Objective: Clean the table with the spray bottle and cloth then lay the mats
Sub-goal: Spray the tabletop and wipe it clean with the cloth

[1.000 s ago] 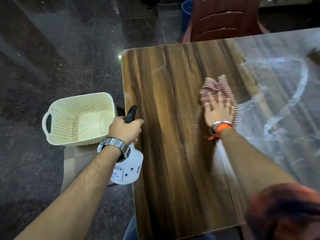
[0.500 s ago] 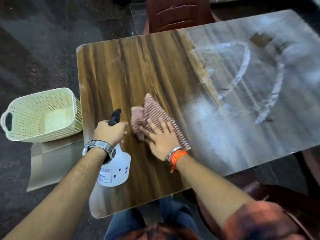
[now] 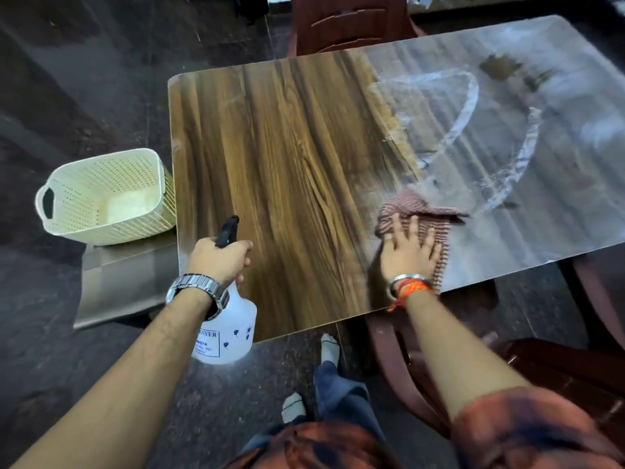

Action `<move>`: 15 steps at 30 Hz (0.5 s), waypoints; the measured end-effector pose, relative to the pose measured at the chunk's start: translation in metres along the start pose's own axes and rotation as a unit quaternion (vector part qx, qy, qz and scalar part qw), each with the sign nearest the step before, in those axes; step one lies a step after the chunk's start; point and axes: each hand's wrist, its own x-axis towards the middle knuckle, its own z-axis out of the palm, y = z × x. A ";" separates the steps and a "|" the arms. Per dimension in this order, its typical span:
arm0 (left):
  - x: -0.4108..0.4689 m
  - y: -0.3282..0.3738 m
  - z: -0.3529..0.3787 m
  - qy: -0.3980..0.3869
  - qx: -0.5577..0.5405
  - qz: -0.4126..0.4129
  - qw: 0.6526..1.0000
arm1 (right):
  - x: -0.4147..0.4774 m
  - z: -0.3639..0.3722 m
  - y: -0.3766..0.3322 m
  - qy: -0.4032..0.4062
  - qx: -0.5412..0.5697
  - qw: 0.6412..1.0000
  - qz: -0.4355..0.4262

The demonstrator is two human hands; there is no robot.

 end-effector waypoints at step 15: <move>-0.053 -0.092 -0.071 0.054 0.031 0.002 0.998 | -0.184 0.063 -0.127 -0.114 -0.055 0.807 -0.577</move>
